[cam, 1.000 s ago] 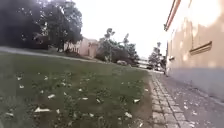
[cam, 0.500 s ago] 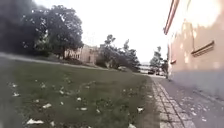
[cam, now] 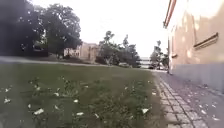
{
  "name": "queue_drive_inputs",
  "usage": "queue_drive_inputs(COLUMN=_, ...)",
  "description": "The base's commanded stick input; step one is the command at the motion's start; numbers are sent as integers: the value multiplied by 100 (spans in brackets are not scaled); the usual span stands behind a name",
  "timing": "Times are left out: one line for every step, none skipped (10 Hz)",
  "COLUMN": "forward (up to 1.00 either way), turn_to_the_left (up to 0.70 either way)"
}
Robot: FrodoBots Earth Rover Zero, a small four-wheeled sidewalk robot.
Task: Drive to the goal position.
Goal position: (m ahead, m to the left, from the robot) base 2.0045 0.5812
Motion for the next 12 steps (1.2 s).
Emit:
queue_drive_inputs(forward=44, turn_to_the_left=2)
queue_drive_inputs(forward=44, turn_to_the_left=2)
queue_drive_inputs(forward=44, turn_to_the_left=2)
queue_drive_inputs(forward=44, turn_to_the_left=2)
queue_drive_inputs(forward=44, turn_to_the_left=2)
queue_drive_inputs(forward=44, turn_to_the_left=2)
queue_drive_inputs(forward=44, turn_to_the_left=2)
queue_drive_inputs(forward=44, turn_to_the_left=2)
queue_drive_inputs(forward=44, turn_to_the_left=2)
queue_drive_inputs(forward=44, turn_to_the_left=2)
queue_drive_inputs(forward=44, turn_to_the_left=2)
queue_drive_inputs(forward=44, turn_to_the_left=2)
